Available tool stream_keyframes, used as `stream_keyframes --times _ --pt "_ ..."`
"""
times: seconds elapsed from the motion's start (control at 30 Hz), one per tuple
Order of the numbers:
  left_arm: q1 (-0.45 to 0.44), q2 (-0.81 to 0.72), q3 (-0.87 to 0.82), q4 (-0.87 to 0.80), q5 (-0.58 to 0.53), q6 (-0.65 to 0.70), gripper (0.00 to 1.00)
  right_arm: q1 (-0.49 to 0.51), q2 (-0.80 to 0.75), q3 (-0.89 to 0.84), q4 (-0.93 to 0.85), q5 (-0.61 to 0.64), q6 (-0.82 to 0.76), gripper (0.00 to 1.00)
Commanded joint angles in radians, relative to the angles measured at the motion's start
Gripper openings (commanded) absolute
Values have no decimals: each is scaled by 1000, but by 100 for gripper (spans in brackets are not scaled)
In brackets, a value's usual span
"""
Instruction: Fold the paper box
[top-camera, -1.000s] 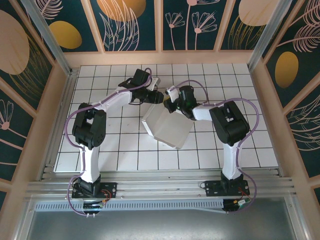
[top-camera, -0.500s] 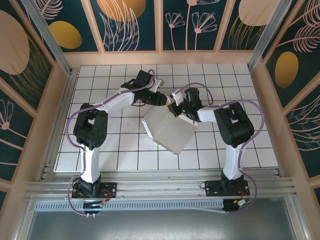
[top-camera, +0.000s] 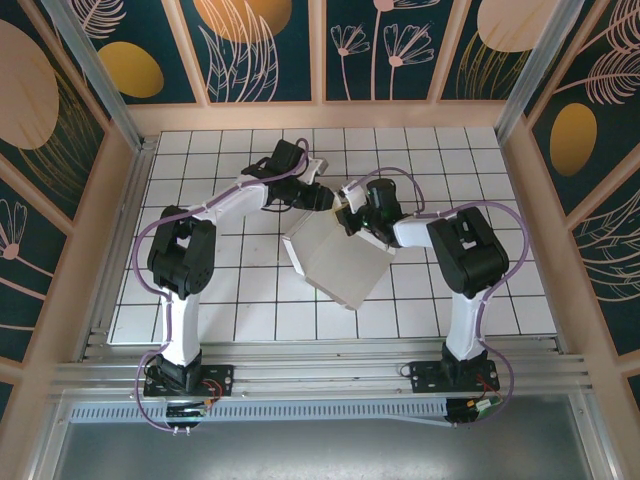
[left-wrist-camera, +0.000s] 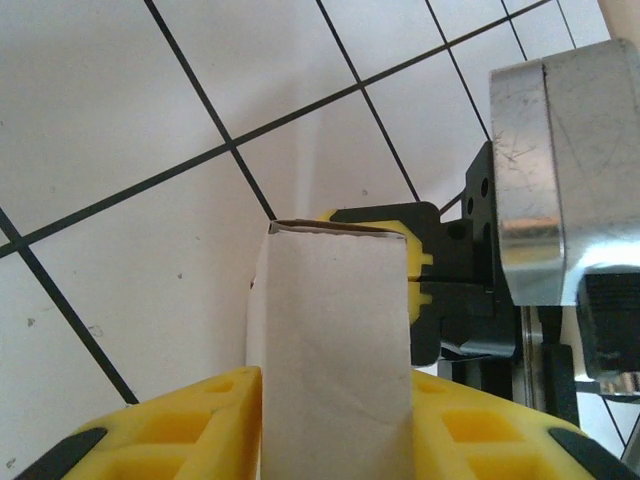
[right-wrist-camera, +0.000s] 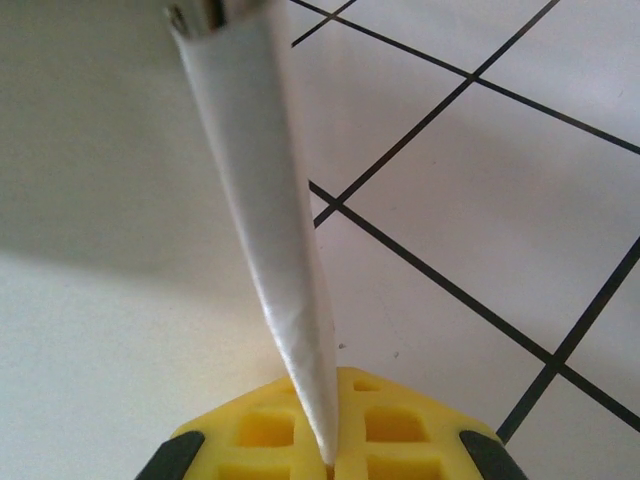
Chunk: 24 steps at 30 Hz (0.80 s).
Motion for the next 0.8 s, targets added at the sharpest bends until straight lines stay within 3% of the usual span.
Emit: stream_keyframes --times 0.0,0.07,0.23,0.27,0.33,0.5,0.57,0.67,0.7,0.77 --pt "-18 25 -39 24 125 -37 36 21 60 18 -15 15 38 0" --pt "-18 4 -53 30 73 -39 38 14 45 23 -34 -9 42 0" --pt "2 -153 -108 125 -20 -78 62 -10 -34 47 -238 13 -21 0" --pt "8 -197 -116 141 -43 -84 66 -29 -62 37 -247 -41 -7 0" --pt "15 -282 -127 165 -91 -81 69 -58 -124 34 -283 -93 -13 0" --pt "20 -563 -245 258 -265 -66 74 -70 -228 162 -456 -29 -114 0" --pt "20 -678 -332 313 -305 -68 78 -71 -223 282 -615 2 -234 0" --pt "20 -848 -465 380 -355 -67 87 -44 -191 472 -917 131 -575 0" --pt "20 -903 -514 393 -379 -61 95 -15 -184 511 -1014 209 -714 0" --pt "20 -999 -600 423 -423 -49 99 59 -175 531 -1172 413 -1022 0"
